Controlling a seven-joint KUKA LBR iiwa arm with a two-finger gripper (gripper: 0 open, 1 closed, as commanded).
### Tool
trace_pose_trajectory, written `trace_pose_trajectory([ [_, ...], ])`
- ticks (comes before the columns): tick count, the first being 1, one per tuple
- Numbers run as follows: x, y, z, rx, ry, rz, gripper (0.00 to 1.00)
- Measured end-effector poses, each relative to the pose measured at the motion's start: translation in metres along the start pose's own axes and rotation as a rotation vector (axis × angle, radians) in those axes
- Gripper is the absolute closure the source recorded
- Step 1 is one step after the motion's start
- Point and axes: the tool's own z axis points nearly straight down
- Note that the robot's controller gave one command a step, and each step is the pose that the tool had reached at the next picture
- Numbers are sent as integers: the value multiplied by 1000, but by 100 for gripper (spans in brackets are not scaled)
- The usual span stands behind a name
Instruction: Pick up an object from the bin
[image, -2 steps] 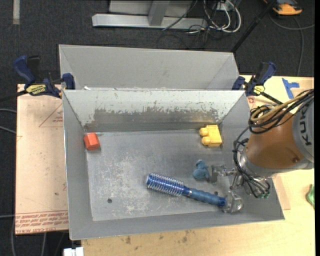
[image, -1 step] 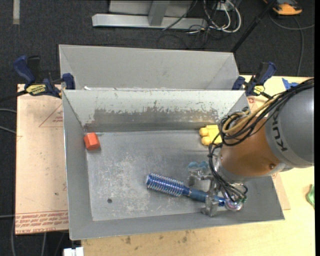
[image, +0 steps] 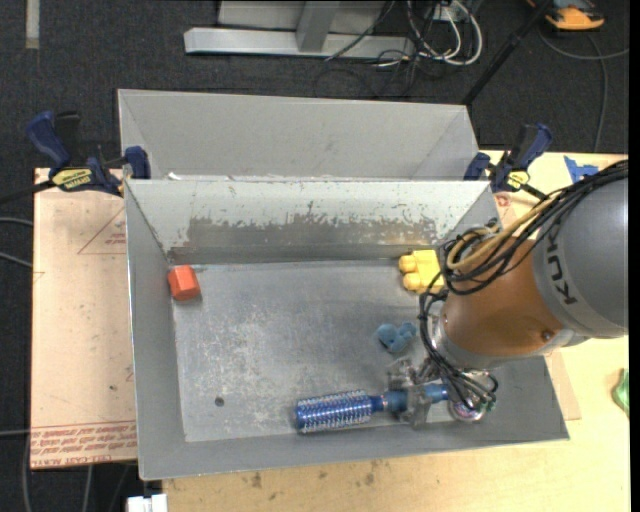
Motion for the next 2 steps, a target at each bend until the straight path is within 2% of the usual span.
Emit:
trace_pose_trajectory([
  [1,-8,20,-57,-1,0,228,100],
  [2,-24,3,-170,2,-7,242,100],
])
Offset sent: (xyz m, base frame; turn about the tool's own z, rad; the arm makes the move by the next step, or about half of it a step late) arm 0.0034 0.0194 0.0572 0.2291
